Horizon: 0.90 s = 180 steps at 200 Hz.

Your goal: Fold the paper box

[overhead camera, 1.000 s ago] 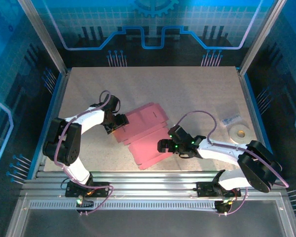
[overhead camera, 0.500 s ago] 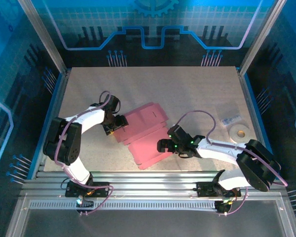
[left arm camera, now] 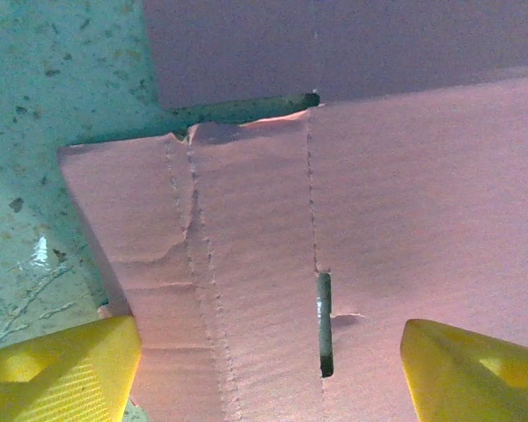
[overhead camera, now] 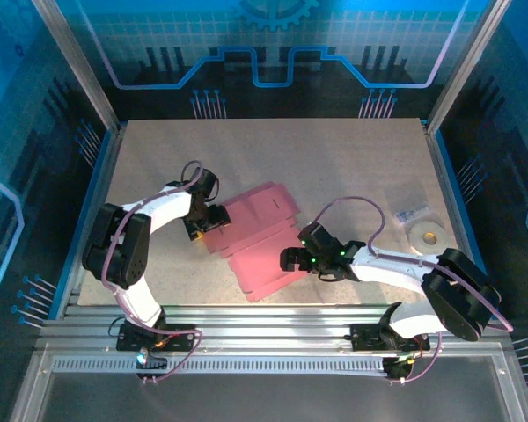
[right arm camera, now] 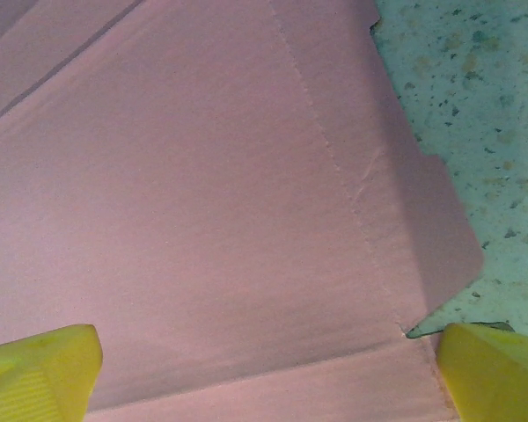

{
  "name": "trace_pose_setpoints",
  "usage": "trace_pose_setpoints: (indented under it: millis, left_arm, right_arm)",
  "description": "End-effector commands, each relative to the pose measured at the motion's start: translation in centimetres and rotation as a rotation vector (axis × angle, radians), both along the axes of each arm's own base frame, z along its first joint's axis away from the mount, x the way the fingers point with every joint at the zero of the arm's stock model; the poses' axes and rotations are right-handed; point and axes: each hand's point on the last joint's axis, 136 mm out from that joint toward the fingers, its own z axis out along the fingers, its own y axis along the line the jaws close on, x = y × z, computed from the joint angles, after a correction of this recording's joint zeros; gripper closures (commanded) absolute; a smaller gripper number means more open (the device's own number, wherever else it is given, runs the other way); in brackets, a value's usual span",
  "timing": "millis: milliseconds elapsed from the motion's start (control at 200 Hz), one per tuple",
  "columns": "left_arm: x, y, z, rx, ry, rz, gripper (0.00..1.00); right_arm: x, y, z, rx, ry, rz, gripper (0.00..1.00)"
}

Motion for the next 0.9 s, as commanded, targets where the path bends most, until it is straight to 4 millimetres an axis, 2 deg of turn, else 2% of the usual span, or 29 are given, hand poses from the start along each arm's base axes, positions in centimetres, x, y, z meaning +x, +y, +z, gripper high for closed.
trace_pose_setpoints:
  millis: [0,205,896]
  left_arm:
    - [0.0,0.2,1.5,0.029,-0.011,-0.021,0.21]
    - [0.3,0.5,2.9,0.049,-0.033,-0.03,0.2]
    - [-0.3,0.4,0.1,0.105,0.034,-0.054,0.22]
  right_arm:
    - [-1.6,-0.4,-1.7,-0.028,0.072,0.003,0.0]
    - [-1.7,-0.4,-1.8,-0.027,0.073,0.003,0.0]
    - [-1.9,-0.6,-1.9,-0.029,0.073,-0.001,0.0]
